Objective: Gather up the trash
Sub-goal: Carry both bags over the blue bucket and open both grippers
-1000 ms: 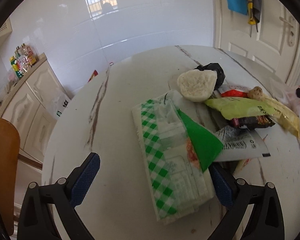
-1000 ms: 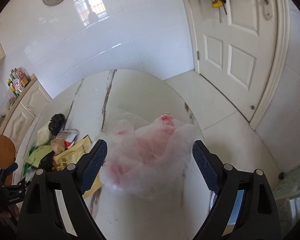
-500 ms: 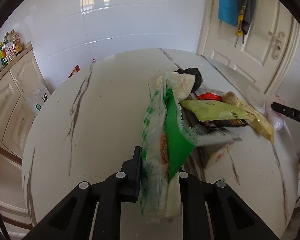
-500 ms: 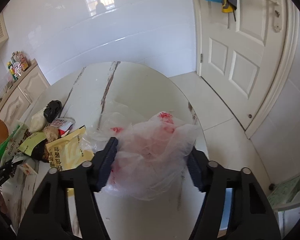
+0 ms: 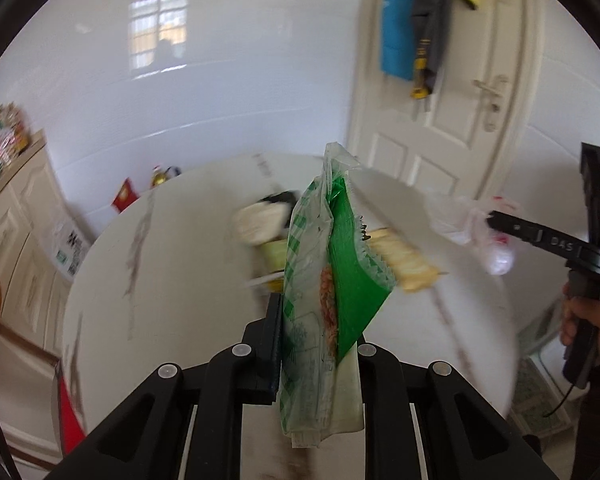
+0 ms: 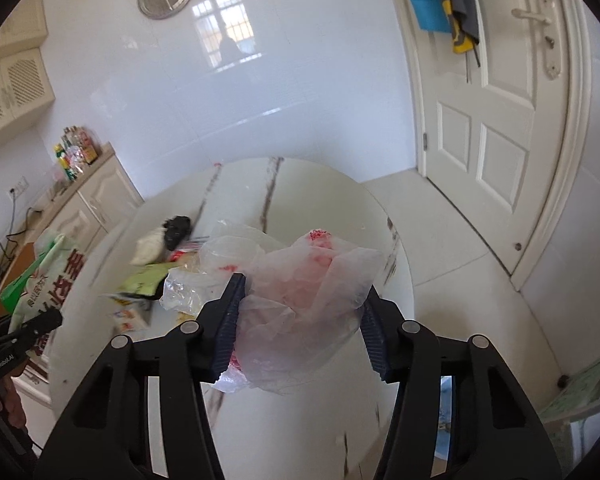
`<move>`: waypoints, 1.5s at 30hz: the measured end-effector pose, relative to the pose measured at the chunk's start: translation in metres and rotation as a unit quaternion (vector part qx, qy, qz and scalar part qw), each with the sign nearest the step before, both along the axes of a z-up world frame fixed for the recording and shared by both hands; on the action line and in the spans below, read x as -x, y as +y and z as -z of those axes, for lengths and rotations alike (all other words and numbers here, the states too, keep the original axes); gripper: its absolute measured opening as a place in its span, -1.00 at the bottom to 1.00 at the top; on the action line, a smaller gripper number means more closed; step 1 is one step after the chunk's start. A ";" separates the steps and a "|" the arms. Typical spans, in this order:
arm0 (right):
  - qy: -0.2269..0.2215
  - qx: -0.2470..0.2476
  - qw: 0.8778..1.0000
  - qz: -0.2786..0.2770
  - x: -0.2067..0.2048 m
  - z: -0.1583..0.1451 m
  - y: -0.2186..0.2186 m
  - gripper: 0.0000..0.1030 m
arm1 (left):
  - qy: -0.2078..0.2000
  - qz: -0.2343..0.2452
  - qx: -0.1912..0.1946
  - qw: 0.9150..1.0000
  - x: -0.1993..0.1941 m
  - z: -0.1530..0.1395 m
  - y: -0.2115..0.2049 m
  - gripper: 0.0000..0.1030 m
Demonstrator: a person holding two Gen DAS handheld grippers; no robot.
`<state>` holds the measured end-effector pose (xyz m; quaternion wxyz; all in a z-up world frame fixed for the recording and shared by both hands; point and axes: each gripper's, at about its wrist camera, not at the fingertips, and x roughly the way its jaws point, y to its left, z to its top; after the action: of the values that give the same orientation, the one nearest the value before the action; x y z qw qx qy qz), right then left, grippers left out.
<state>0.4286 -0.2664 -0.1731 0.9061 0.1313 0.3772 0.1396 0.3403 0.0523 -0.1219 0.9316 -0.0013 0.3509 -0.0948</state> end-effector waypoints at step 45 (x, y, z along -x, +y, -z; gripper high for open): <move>0.146 -0.085 0.968 0.184 0.094 0.234 -0.328 0.00 | 0.187 0.245 -0.119 0.944 -0.173 0.217 -0.455 0.08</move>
<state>0.3345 -0.5945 -0.4068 0.8367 0.2942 0.4615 -0.0182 0.5131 -0.4029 -0.3391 0.7904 0.1778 0.5171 -0.2761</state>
